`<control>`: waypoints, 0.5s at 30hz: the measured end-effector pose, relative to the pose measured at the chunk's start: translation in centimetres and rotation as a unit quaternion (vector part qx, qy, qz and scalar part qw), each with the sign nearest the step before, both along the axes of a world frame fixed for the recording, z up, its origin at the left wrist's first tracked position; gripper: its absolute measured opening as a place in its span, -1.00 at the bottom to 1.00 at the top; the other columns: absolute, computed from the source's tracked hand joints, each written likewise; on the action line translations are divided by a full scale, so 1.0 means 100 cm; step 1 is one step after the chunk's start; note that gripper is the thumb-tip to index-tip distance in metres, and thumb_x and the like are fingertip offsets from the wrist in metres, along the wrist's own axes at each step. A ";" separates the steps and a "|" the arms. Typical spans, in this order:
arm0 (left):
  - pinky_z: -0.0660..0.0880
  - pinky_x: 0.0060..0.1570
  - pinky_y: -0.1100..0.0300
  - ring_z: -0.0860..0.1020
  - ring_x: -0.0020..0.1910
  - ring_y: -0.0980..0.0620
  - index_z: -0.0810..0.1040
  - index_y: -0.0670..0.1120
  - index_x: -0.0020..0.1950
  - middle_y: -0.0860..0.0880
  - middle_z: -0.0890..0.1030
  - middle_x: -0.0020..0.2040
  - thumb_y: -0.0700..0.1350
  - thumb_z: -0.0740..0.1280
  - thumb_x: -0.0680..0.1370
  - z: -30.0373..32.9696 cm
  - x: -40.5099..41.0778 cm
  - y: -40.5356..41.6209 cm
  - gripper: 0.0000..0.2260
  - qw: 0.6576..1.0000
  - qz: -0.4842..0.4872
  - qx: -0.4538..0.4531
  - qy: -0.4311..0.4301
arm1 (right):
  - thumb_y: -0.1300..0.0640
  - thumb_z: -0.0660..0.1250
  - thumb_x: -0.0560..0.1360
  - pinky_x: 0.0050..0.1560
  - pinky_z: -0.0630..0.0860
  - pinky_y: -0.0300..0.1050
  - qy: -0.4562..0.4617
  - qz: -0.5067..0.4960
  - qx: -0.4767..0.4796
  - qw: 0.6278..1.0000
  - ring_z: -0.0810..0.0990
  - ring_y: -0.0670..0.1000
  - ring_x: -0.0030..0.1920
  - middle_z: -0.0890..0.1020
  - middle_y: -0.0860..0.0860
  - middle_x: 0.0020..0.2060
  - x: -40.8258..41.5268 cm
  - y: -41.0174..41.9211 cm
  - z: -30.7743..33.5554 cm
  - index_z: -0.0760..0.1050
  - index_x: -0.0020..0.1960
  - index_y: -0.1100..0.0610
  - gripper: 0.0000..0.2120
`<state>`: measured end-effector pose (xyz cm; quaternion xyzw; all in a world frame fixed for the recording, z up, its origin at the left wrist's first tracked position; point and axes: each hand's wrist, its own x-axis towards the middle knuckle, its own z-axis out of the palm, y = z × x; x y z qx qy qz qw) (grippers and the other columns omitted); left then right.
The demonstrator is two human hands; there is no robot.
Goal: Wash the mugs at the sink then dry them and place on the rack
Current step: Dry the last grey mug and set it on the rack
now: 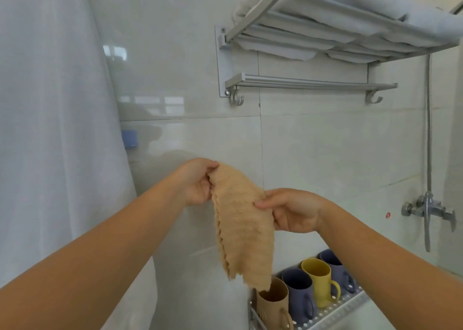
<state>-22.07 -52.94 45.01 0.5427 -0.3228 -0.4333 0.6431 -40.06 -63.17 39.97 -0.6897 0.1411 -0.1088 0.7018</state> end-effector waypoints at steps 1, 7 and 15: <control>0.54 -0.49 0.26 0.57 -0.52 0.02 0.47 -0.22 -0.09 -0.08 0.56 -0.42 -0.17 0.17 0.64 -0.002 0.001 0.000 -0.82 1.000 0.000 0.005 0.006 | 0.12 0.44 0.36 0.11 0.56 -0.03 -0.013 -0.022 0.000 1.000 0.61 0.09 0.10 0.62 0.13 0.13 0.002 -0.001 0.001 0.47 0.29 0.23 -0.47; 0.47 0.08 -0.18 0.67 -0.22 -0.14 0.46 -0.16 0.32 -0.18 0.66 -0.17 0.25 0.37 0.39 -0.022 0.000 0.007 -0.34 0.982 -0.129 0.130 -0.036 | 0.27 0.26 0.52 -0.09 0.62 -0.05 -0.100 -0.076 0.022 0.992 0.64 0.10 -0.07 0.64 0.16 -0.04 0.008 0.001 0.026 0.47 0.20 0.24 -0.75; 0.54 -0.37 0.14 0.56 -0.48 -0.03 0.21 -0.09 0.39 -0.12 0.61 -0.34 -0.02 0.39 0.48 -0.034 -0.032 0.003 -0.43 0.991 -0.111 0.001 0.069 | 0.34 0.17 0.58 -0.05 0.63 0.01 -0.101 -0.067 0.009 0.993 0.62 0.13 0.05 0.58 0.14 0.12 -0.006 -0.010 0.042 0.38 0.35 0.07 -0.62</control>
